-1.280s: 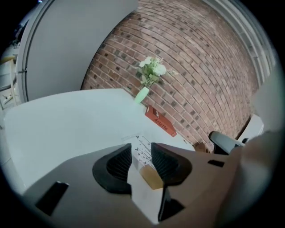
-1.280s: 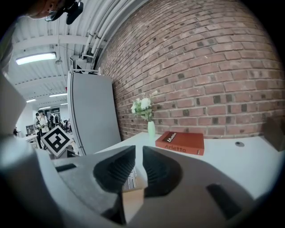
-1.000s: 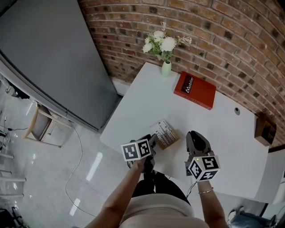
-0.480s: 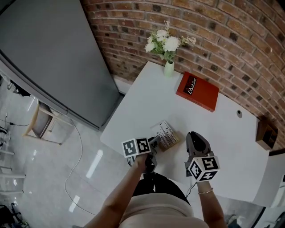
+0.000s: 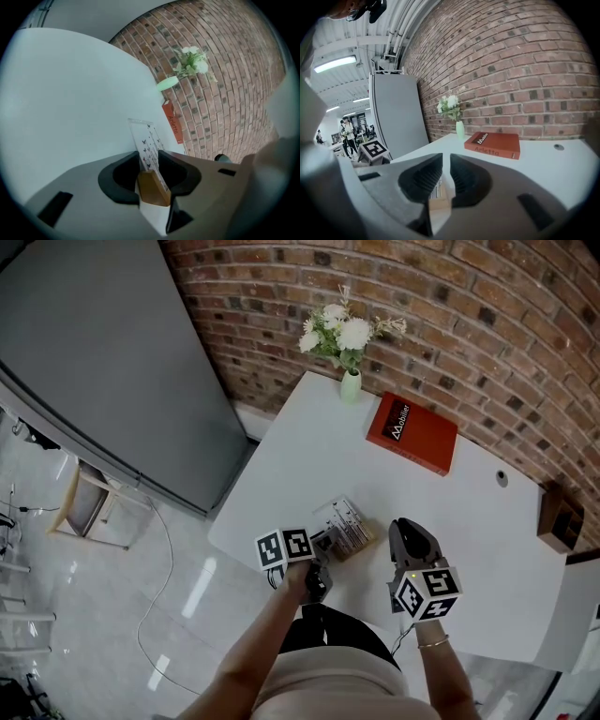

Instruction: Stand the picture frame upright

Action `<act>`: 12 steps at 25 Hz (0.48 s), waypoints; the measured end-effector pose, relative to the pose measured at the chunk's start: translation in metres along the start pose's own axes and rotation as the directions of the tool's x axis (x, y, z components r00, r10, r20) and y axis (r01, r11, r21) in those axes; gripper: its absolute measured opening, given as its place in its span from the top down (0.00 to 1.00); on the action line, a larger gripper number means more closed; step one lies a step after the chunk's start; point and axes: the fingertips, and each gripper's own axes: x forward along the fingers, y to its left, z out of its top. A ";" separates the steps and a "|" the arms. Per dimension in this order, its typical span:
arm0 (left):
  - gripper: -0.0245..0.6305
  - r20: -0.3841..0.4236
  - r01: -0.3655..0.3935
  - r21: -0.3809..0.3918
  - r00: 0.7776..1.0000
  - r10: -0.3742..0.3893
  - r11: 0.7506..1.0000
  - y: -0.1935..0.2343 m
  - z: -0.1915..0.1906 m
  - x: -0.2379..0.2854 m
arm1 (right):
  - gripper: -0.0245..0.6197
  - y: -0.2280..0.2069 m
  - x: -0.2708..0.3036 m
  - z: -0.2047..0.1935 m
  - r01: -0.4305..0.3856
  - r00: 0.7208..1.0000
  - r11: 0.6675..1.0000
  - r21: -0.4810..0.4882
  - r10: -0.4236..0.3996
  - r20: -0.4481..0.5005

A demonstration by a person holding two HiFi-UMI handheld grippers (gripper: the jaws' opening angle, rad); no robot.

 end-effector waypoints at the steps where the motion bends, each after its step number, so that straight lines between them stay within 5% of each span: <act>1: 0.79 0.001 -0.002 0.000 1.000 0.002 1.000 0.000 0.000 0.000 | 0.90 0.001 0.001 -0.001 -0.005 1.000 1.000 -0.002 0.005 -0.006; 12: 0.86 0.005 -0.021 -0.017 1.000 0.022 1.000 0.005 0.002 0.001 | 0.89 0.014 0.032 -0.040 -0.129 0.959 0.989 -0.069 0.107 -0.262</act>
